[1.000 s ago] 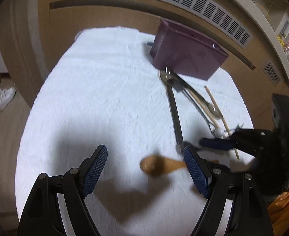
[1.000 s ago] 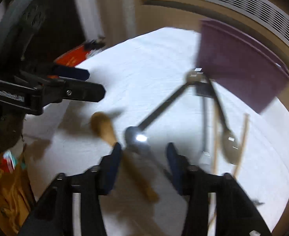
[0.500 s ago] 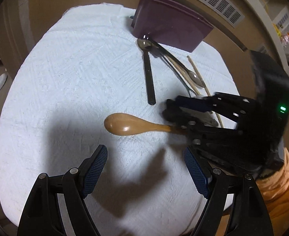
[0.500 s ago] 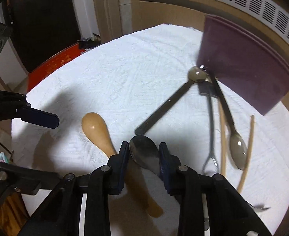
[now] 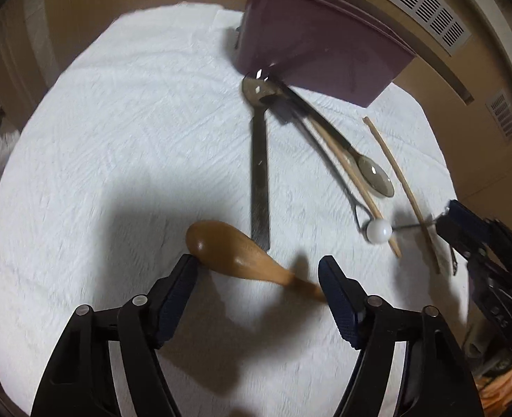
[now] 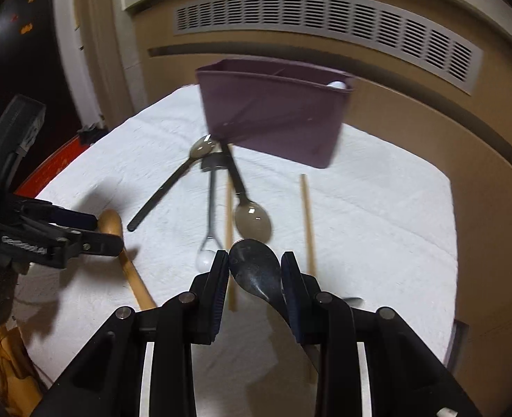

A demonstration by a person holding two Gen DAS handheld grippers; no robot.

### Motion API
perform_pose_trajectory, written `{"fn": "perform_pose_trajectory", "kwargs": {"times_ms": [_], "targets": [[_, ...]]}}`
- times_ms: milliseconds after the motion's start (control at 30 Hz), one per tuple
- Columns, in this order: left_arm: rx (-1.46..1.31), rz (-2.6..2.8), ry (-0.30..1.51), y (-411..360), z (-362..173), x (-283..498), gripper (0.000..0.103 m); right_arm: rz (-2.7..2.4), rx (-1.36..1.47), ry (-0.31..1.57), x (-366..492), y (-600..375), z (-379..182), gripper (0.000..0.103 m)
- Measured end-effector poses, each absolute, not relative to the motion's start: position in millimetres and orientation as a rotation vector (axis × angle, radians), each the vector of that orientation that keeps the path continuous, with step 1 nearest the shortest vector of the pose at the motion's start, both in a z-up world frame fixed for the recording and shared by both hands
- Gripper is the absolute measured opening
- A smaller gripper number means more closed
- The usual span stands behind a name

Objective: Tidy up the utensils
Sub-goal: 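Grasp the wooden spoon with the left tool while the right tool grasps a dark metal spoon, then lift both spoons and carry them over the purple caddy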

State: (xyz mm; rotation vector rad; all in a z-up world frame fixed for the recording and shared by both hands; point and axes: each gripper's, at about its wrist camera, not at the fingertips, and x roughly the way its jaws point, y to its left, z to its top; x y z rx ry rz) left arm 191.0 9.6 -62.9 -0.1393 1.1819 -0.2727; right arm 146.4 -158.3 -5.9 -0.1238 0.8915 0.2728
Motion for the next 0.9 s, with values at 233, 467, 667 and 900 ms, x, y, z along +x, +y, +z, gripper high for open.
{"fn": "perform_pose_trajectory", "kwargs": {"times_ms": [233, 467, 667, 900], "targets": [[0.07, -0.171, 1.096, -20.7, -69.8, 202.6, 0.067, 0.233, -0.07, 0.878, 144.5, -180.5, -3.4, 0.029], [0.059, -0.216, 1.021, -15.4, -64.2, 193.7, 0.037, 0.241, -0.06, 0.859, 140.6, -173.2, 3.2, 0.029], [0.018, -0.284, 0.9, -2.3, -32.5, 166.2, 0.034, 0.264, -0.05, 0.813, 129.4, -168.4, 28.4, 0.028], [-0.035, -0.331, 0.778, 15.7, 8.5, 138.4, 0.032, 0.29, -0.062, 0.778, 117.7, -154.5, 50.6, 0.027]]}}
